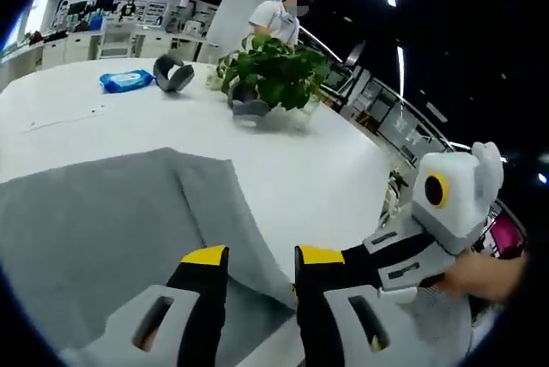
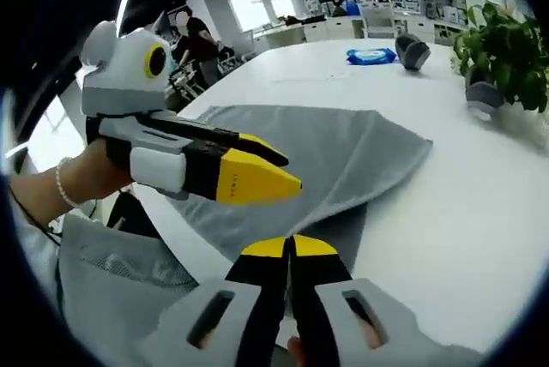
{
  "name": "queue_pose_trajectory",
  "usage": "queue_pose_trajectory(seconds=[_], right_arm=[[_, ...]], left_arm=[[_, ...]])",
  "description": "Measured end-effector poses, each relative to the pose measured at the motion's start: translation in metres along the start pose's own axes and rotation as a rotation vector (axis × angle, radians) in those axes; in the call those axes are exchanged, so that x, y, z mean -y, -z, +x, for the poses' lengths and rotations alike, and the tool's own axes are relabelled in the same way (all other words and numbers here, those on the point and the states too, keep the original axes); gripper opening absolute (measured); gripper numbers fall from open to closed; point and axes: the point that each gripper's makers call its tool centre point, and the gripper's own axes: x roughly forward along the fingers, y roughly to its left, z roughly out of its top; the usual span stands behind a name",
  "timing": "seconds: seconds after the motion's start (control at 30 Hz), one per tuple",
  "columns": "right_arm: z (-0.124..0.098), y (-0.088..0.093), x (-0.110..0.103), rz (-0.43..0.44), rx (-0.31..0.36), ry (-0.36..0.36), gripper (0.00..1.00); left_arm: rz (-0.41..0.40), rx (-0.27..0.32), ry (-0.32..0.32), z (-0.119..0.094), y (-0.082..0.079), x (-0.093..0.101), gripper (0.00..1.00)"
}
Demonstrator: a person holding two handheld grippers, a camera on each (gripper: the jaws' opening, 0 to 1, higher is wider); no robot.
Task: Fold the towel on the table until its edges align and the towel forms a compact rectangular stack.
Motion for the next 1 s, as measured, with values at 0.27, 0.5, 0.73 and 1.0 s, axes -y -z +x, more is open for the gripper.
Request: queue_pose_trajectory(seconds=[0.27,0.5,0.73,1.0], right_arm=[[0.009,0.002,-0.019,-0.007,0.000,-0.026,0.00],[0.016,0.005,-0.036,-0.040,-0.020,-0.049,0.00],[0.021,0.009,-0.048,-0.063,-0.032,-0.064,0.00],[0.024,0.013,-0.054,-0.063,-0.040,-0.074,0.00]], left_arm=[[0.064,-0.075,-0.001,0.015,0.013,-0.001,0.34],[0.136,-0.128,-0.034,0.021,0.024,-0.011,0.37],[0.206,-0.223,-0.081,0.028,0.042,-0.027,0.34],[0.232,-0.262,-0.105,0.042,0.050,-0.038,0.33]])
